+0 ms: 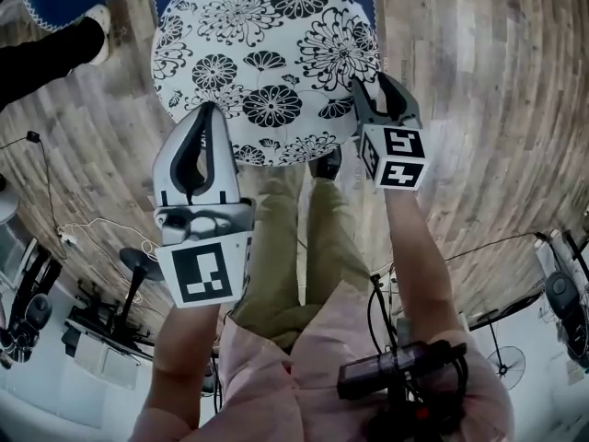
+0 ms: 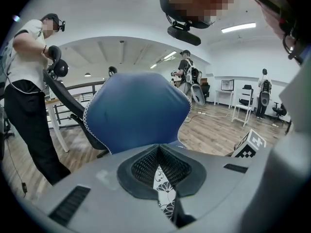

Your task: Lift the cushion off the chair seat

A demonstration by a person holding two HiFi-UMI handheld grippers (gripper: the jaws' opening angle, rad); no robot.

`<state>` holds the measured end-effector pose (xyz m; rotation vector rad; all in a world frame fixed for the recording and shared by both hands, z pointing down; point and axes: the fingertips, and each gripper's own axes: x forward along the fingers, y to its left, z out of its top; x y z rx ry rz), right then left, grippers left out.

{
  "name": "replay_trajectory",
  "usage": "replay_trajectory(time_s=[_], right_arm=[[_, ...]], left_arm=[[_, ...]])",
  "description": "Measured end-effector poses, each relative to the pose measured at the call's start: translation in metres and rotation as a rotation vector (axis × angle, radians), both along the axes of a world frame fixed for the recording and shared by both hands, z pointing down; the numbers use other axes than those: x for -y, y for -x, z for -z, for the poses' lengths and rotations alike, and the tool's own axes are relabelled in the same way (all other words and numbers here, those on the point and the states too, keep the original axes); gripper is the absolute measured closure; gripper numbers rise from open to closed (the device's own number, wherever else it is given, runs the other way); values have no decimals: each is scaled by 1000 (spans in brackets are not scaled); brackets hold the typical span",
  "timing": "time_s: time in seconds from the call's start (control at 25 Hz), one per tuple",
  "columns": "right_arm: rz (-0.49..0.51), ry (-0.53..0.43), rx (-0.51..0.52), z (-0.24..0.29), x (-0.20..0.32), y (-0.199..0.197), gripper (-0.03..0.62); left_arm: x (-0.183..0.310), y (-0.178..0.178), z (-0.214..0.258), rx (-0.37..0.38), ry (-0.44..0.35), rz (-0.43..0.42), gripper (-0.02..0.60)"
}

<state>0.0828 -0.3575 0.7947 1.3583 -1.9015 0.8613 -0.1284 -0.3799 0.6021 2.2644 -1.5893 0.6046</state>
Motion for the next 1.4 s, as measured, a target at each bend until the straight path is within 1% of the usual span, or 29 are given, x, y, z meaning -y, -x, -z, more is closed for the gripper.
replay_trajectory(time_s=[0.08, 0.32, 0.48, 0.6, 0.68, 0.88, 1.0, 1.16, 1.28, 1.4], right_arm=[[3, 6, -18, -3, 0, 0, 439], [-3, 16, -28, -10, 1, -3, 437], [35, 40, -47, -11, 2, 1, 490], [54, 15, -70, 0, 5, 1, 579], [66, -6, -69, 12, 7, 3, 589], [109, -82, -78, 61, 14, 14, 591], [138, -135, -84, 102, 14, 25, 591], [158, -237, -83, 165, 11, 37, 591], [163, -286, -85, 202, 10, 35, 591], [154, -341, -78, 237, 8, 21, 591]], left_arm=[[0, 2, 2, 3, -1, 5, 571], [-3, 4, 9, 17, -19, 10, 571], [-4, 6, 13, 18, -25, 16, 571], [-4, 6, 21, 18, -40, 17, 571], [-4, 5, 30, 17, -52, 20, 571], [-4, 4, 66, 6, -103, 29, 571], [-10, 6, 95, -2, -141, 38, 571], [-24, 7, 140, -12, -195, 48, 571], [-28, 2, 167, -15, -232, 56, 571], [-33, -12, 192, -8, -275, 59, 571]])
